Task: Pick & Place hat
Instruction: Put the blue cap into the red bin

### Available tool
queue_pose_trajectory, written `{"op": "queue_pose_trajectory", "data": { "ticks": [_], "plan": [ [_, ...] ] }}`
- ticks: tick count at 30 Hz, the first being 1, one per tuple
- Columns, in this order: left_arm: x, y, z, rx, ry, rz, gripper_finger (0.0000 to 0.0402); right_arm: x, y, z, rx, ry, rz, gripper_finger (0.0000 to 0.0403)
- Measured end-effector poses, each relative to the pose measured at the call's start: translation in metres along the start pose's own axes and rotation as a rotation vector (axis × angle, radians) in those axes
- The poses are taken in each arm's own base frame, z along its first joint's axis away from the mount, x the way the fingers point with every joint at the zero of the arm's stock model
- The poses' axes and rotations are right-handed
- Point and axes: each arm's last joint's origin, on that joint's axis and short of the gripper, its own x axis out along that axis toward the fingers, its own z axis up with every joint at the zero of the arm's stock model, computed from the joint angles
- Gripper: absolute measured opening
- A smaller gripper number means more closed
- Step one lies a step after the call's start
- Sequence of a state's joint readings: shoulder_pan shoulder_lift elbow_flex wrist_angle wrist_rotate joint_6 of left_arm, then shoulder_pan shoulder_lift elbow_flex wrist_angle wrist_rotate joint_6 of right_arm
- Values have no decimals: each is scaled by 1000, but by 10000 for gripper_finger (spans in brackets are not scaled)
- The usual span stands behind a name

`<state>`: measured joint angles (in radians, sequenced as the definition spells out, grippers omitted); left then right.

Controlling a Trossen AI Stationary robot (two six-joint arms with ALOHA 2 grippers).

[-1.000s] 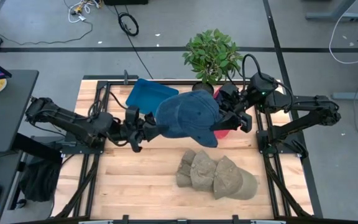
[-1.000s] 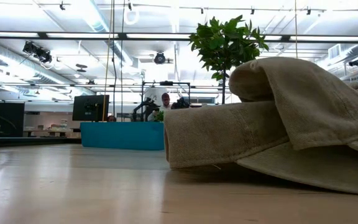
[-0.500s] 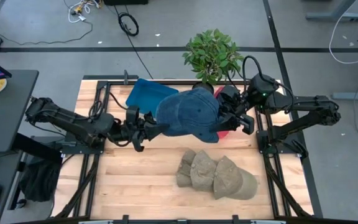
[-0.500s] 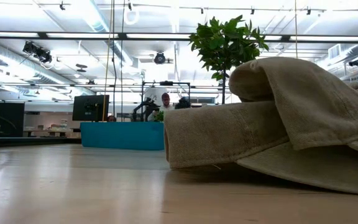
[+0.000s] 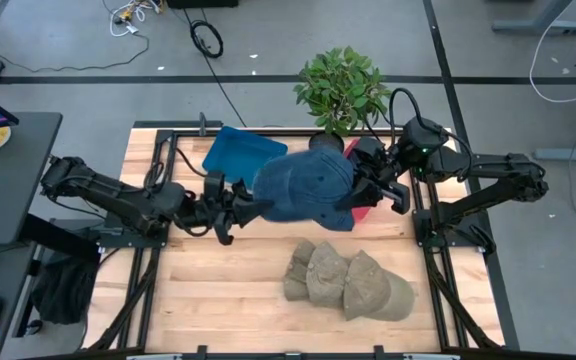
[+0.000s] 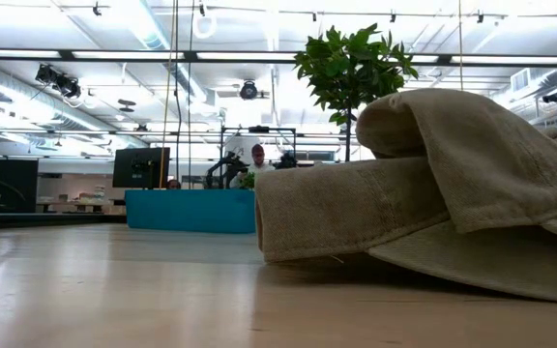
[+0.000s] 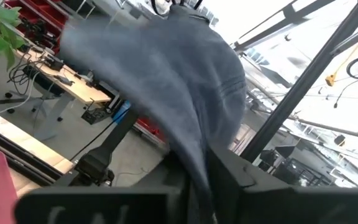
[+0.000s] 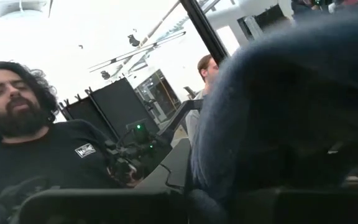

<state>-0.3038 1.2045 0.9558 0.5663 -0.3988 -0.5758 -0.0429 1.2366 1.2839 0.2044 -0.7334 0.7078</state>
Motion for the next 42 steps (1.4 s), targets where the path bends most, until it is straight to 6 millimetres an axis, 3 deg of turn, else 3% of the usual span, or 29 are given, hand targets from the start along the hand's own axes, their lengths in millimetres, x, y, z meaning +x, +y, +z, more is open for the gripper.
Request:
{"op": "queue_pose_trajectory", "data": {
  "ticks": [9,17,23,29,35,42],
  "plan": [
    [0,1,-2,138,28,14,187,-15,2,2,72,27,-61,29],
    [-1,6,-10,164,107,46,271,-46,27,1,122,65,-135,29],
    [-1,7,-11,170,121,54,283,-69,41,-12,196,152,-228,29],
    [-1,8,-12,177,135,62,282,-93,44,-38,264,301,-450,29],
    [-2,9,-14,183,148,69,282,-107,32,-52,195,426,-713,29],
    [-2,9,-13,182,148,69,282,-106,8,-54,76,549,-785,29]
  ]
}}
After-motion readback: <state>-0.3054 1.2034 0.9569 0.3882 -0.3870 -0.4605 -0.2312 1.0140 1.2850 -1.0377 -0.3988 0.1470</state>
